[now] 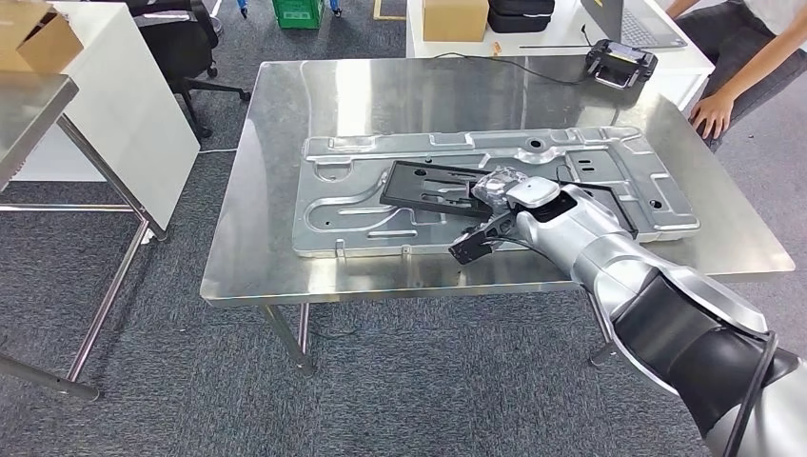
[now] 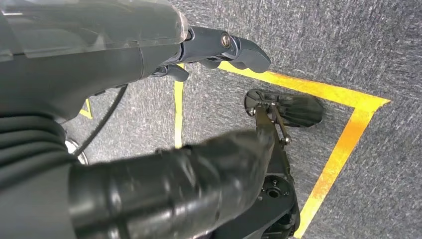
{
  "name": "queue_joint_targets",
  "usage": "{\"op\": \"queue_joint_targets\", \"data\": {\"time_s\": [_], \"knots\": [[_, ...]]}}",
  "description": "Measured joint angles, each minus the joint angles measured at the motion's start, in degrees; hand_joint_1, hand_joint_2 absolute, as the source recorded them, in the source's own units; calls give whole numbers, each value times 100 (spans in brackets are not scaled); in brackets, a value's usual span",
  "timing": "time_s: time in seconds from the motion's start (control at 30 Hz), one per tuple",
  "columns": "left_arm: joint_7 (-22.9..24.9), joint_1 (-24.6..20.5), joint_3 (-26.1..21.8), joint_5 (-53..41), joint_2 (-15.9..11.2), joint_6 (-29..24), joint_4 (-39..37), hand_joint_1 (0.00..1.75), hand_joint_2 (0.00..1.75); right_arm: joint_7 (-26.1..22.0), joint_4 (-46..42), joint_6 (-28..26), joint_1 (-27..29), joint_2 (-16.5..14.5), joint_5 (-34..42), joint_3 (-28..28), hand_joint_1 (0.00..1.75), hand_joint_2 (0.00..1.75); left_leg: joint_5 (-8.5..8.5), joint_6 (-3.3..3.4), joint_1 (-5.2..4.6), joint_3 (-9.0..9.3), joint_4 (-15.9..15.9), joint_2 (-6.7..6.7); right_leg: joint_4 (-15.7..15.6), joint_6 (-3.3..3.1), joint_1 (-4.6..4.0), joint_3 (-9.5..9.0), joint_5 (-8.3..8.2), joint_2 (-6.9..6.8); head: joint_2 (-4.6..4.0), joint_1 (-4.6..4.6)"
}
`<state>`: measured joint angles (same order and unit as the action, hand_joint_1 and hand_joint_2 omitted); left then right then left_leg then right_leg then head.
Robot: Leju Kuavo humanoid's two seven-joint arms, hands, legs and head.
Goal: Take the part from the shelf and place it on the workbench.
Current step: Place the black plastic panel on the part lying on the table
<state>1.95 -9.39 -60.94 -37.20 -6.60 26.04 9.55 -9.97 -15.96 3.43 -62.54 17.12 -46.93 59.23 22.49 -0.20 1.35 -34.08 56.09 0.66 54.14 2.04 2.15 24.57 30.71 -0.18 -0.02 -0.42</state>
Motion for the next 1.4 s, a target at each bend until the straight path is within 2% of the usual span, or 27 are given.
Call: {"op": "queue_joint_targets", "data": {"time_s": [0.57, 0.8, 0.87, 1.0, 1.4], "knots": [[-57, 19, -5, 116, 2, 56, 3, 0, 0, 14, -227, -580, -77, -284, -322, 4, 0, 0, 0, 0, 0, 0, -1, 0, 2, 0, -2, 1, 0, 1, 0, -1], [-59, 21, -7, 121, 3, 50, 5, 0, 0, 52, -258, -657, -108, -298, -364, 5, 0, 0, 0, 0, 0, -1, -1, 0, 2, 0, -2, 1, 0, 1, 0, -1], [-60, 25, -13, 126, 5, 39, 7, 0, 0, 134, -305, -795, -153, -317, -423, 7, 0, 0, 0, 0, 0, -1, -1, 0, 2, 0, -2, 1, 0, -2, 0, -1], [-78, 93, -62, 232, 18, 10, 16, 0, 0, 556, -711, -1409, -392, -364, -775, -5, 0, 0, 0, 0, -1, -3, 0, 0, 1, 0, 1, 0, 0, -6, 0, 1], [-117, 118, -87, 311, 36, -8, 28, 0, 0, 491, -1060, -1386, -374, -375, -946, -23, 0, 0, 0, 0, -1, -2, 1, 2, 1, 0, 1, 0, 0, -7, 0, 1]]}}
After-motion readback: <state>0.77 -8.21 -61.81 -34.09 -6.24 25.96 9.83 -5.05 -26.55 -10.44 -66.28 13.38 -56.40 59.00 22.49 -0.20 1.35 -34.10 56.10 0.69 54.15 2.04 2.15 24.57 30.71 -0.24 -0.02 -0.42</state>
